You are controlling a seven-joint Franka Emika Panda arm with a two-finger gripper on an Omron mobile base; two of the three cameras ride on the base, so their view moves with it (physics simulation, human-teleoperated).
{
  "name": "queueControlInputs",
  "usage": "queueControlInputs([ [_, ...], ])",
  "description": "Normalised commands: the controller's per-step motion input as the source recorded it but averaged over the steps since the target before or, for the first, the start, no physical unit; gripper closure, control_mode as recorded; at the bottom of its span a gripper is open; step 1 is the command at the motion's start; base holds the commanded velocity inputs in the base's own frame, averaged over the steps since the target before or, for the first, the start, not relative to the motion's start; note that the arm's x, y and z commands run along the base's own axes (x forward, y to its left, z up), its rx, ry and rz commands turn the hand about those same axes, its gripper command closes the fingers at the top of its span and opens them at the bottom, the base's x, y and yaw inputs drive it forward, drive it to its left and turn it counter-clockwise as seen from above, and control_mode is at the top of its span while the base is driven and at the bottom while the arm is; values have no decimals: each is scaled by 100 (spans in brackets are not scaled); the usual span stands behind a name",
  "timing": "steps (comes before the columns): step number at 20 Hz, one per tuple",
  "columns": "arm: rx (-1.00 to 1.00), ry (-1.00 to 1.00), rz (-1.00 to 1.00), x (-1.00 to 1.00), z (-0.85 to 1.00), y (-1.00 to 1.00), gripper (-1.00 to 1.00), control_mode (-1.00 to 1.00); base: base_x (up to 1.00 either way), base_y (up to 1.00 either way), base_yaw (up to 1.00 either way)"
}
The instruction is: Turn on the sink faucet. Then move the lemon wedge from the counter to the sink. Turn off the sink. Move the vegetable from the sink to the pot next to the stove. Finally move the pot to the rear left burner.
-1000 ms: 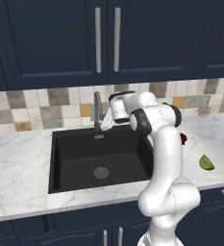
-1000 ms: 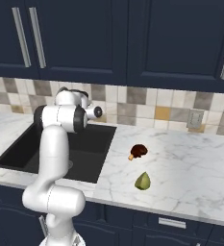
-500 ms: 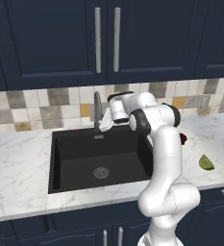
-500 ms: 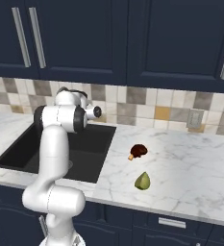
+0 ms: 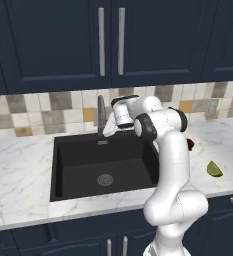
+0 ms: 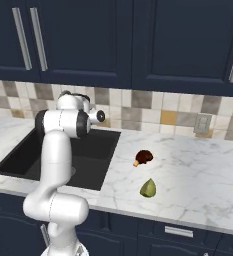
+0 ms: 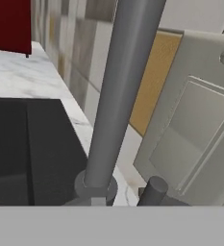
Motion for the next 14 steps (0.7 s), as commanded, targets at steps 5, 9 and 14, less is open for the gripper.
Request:
queueControlInputs([
  [5,0,1,-1,19,0,-16,100,-100,0,0,0],
  [9,1,2,-7,23,0,-40,100,-100,0,0,0],
  [14,3,0,-7,22,0,-54,100,-100,0,0,0],
])
